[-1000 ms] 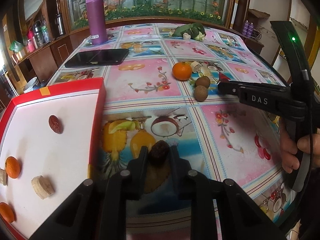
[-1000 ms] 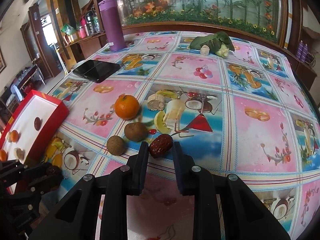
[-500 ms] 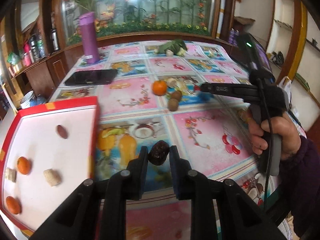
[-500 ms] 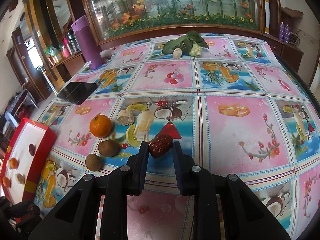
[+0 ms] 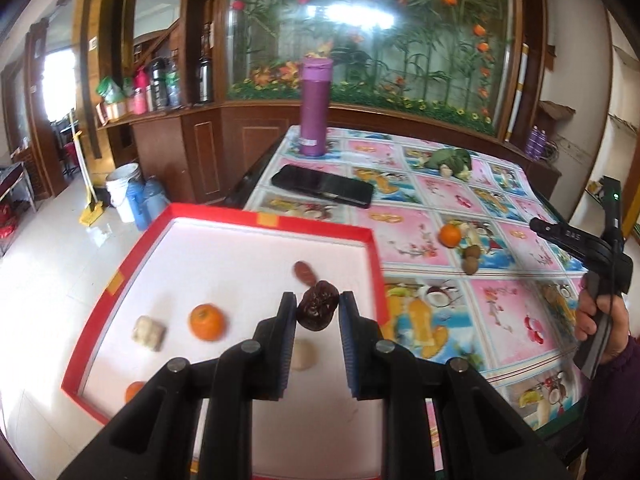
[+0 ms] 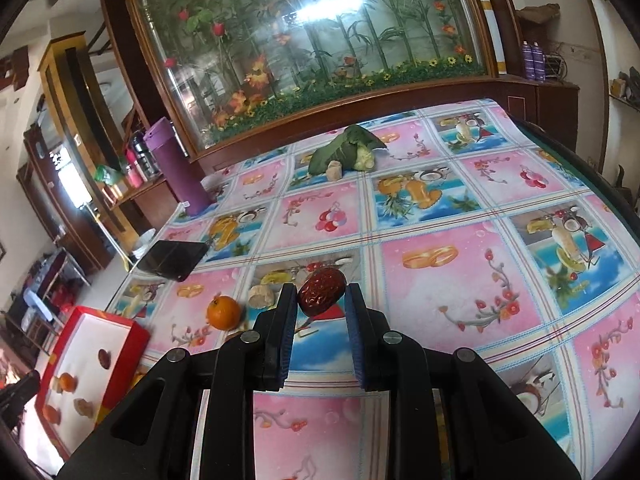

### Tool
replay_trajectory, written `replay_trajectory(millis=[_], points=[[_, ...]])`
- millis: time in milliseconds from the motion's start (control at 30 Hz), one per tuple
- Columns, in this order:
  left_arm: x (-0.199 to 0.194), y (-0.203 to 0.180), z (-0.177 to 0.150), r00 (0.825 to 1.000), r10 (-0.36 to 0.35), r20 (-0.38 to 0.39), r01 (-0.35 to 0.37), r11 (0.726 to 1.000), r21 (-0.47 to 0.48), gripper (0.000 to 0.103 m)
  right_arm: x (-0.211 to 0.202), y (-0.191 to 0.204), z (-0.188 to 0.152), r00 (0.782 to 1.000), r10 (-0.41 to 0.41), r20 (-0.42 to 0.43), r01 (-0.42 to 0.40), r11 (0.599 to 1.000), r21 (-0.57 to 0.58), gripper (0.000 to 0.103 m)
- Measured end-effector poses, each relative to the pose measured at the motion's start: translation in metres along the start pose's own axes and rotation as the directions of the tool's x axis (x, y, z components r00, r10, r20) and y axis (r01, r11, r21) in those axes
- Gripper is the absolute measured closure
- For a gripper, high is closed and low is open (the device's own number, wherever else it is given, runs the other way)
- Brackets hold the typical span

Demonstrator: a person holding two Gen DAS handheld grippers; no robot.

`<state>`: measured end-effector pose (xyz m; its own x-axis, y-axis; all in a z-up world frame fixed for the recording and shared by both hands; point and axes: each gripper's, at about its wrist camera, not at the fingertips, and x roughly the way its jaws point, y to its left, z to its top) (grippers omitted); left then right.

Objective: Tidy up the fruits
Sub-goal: 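Carry both dates over the tray and open both tools to release them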

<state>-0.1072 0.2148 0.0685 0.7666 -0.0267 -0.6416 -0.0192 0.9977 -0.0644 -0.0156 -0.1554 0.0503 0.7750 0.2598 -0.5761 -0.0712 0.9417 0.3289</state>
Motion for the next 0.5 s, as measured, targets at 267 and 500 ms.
replay_trajectory(millis=[267,500], points=[[-0.001,0.039,-0.016,1.000,0.020,-0.018,-0.022,0.998,-0.065,0.079,0.001,0.086,-0.032,0.985,0.156,-0.075,-0.165,0.977,-0.132,0.080],[0.008,0.040,-0.029,0.998,0.010,-0.060,-0.014,0.998,-0.058,0.079,0.021,0.184,-0.064,0.934,0.277,-0.227,-0.329,0.913,-0.241,0.080]])
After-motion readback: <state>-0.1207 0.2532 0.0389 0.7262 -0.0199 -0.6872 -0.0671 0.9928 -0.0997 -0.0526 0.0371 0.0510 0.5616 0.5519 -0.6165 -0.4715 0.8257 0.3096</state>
